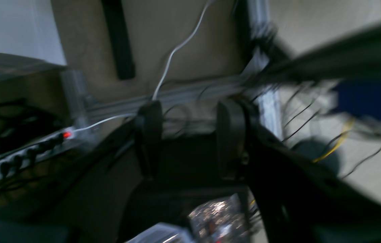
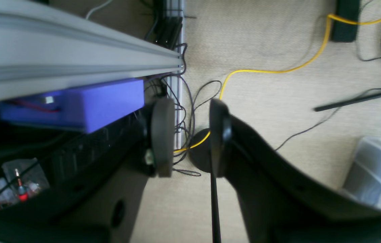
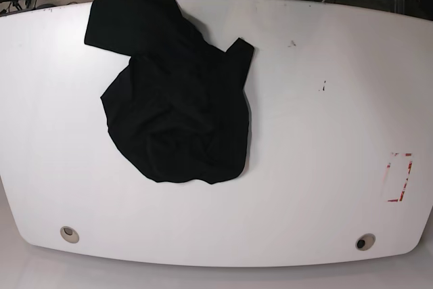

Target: Fold the T-shirt properly

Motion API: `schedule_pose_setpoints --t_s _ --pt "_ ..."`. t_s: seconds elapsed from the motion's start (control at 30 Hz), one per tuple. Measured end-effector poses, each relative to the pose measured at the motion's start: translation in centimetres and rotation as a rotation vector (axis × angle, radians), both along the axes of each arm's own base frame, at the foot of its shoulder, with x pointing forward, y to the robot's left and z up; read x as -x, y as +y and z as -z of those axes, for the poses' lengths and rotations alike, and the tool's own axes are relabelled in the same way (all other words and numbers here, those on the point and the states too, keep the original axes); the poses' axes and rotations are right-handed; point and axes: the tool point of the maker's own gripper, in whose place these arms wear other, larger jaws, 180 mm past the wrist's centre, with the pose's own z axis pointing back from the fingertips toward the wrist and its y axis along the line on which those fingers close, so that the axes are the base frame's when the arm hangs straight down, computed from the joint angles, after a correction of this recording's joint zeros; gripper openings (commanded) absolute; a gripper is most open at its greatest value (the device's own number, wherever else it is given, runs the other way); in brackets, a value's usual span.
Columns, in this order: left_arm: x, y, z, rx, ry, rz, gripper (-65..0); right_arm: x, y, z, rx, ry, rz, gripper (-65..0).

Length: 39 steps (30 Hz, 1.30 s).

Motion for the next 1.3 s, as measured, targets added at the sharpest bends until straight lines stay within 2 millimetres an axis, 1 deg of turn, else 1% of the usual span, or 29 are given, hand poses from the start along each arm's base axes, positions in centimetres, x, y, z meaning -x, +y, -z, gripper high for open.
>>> schedule_pose_setpoints --t_s 0.1,0.23,0.33,0.43,0.57,0.63,0.73,0.83,0.93,1.0,1.07,1.1,1.17,1.2,1.3 --pt "-0.4 0.1 -2.0 0.038 -0.028 0.001 -41.0 -0.4 0.0 -1.9 0.009 -0.033 0.004 -48.5" --pt "-1.5 1.4 -4.6 0.052 -0.072 -0.016 -41.0 -0.2 0.0 -4.0 0.021 -0.036 0.003 -48.5" --pt "-2.2 1.2 -6.4 0.085 -0.102 -0.012 -41.0 -0.3 0.1 -5.4 0.02 -0.056 0.004 -48.5" --pt "-3.1 0.9 -8.1 0.109 -0.132 0.005 -41.0 -1.0 -0.2 -7.1 -0.004 -0.091 0.057 -48.5" --pt "-4.9 2.2 -10.0 0.069 -0.196 -0.001 -41.0 -2.2 -0.4 -8.9 -0.039 -0.145 0.11 -48.5" --pt "-5.6 2.3 -10.6 0.062 -0.216 0.007 -41.0 -2.3 -0.4 -9.3 -0.045 -0.148 0.113 -48.5" --pt "-6.6 2.1 -11.6 0.064 -0.252 0.018 -40.8 -3.0 -0.6 -9.8 -0.049 -0.172 0.103 -48.5" --pt "-6.9 2.0 -11.8 0.067 -0.263 0.02 -40.8 -4.0 -1.1 -9.7 -0.039 -0.198 0.08 -48.5" --pt "-7.8 1.8 -11.8 0.07 -0.285 0.017 -40.7 -6.3 -1.5 -9.8 -0.03 -0.258 0.084 -48.5" --pt "-9.1 1.7 -12.0 0.073 -0.323 0.021 -40.7 -7.9 -1.3 -9.9 -0.038 -0.298 0.079 -48.5" --pt "-9.9 0.8 -12.0 0.095 -0.349 0.028 -40.7 -9.1 -1.2 -10.0 -0.044 -0.33 0.069 -48.5" --pt "-10.0 0.4 -11.9 0.107 -0.349 0.033 -40.7 -9.6 -1.3 -10.1 -0.042 -0.341 0.06 -48.5" --pt "-10.0 -1.0 -11.6 0.146 -0.341 0.047 -40.7 -11.2 -2.0 -10.4 -0.026 -0.384 0.044 -48.5" --pt "-10.0 -1.6 -11.5 0.162 -0.34 0.05 -40.7 -12.2 -2.5 -10.5 -0.013 -0.407 0.047 -48.5" --pt "-10.8 -3.2 -11.5 0.206 -0.36 0.064 -40.4 -15.3 -3.0 -11.3 -0.001 -0.488 0.035 -48.4"
